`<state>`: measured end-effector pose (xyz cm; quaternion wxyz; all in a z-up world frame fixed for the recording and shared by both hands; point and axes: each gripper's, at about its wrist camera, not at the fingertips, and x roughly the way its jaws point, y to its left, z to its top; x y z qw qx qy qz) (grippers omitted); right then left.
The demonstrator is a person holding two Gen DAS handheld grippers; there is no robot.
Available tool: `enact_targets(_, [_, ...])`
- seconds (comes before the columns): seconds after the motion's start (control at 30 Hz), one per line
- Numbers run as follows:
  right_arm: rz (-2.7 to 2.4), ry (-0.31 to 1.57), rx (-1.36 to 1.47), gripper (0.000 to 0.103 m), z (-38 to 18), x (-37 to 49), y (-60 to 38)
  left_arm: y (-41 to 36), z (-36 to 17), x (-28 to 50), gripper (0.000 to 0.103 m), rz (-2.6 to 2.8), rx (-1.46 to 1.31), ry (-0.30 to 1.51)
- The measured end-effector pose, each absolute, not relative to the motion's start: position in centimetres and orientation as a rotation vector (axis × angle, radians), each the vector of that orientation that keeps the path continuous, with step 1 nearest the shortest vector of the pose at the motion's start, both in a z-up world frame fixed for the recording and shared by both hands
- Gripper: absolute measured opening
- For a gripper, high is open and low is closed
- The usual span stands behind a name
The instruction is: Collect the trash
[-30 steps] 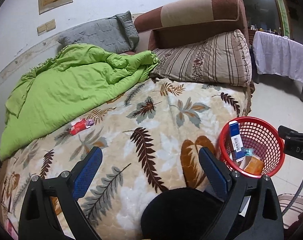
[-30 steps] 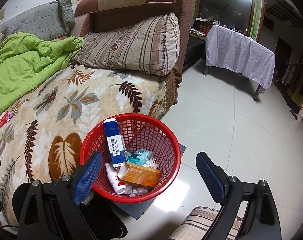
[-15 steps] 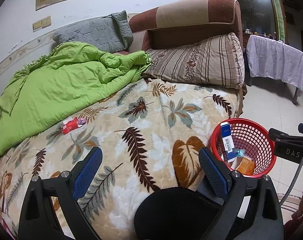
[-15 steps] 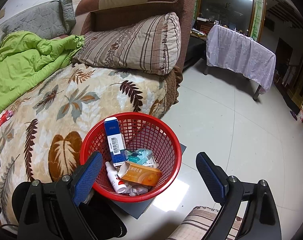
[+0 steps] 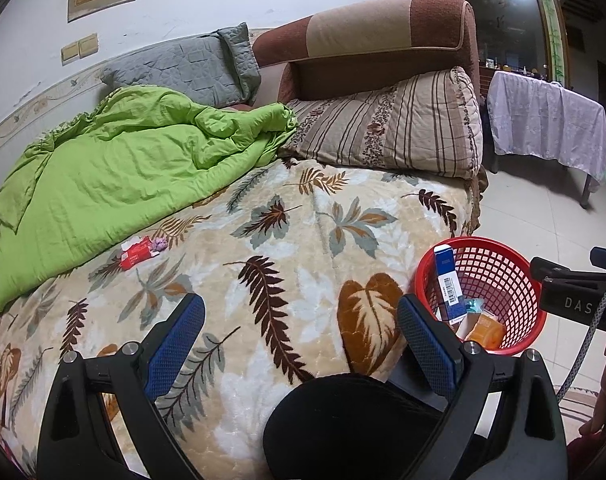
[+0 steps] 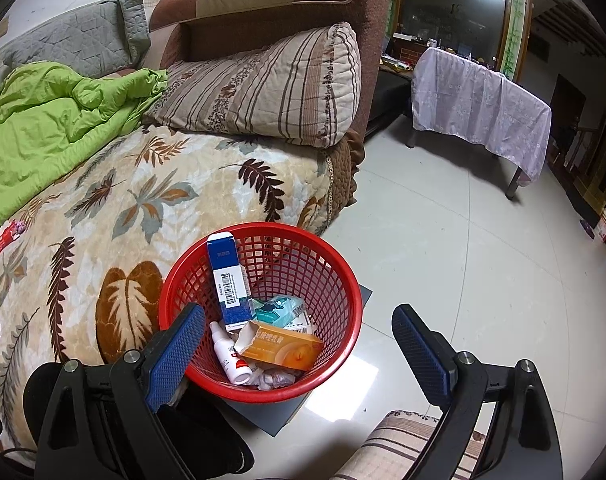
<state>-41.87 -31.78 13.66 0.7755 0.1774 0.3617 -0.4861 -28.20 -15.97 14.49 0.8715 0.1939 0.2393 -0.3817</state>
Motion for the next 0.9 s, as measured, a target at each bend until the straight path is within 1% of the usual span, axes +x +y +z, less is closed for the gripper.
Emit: enact_targets(0.9, [-1.05,0.792,0.39,0.097,13.07,-41.93,-31.8,-16.02,14.47,-28.24,0.096,-0.796,0.407,0.501])
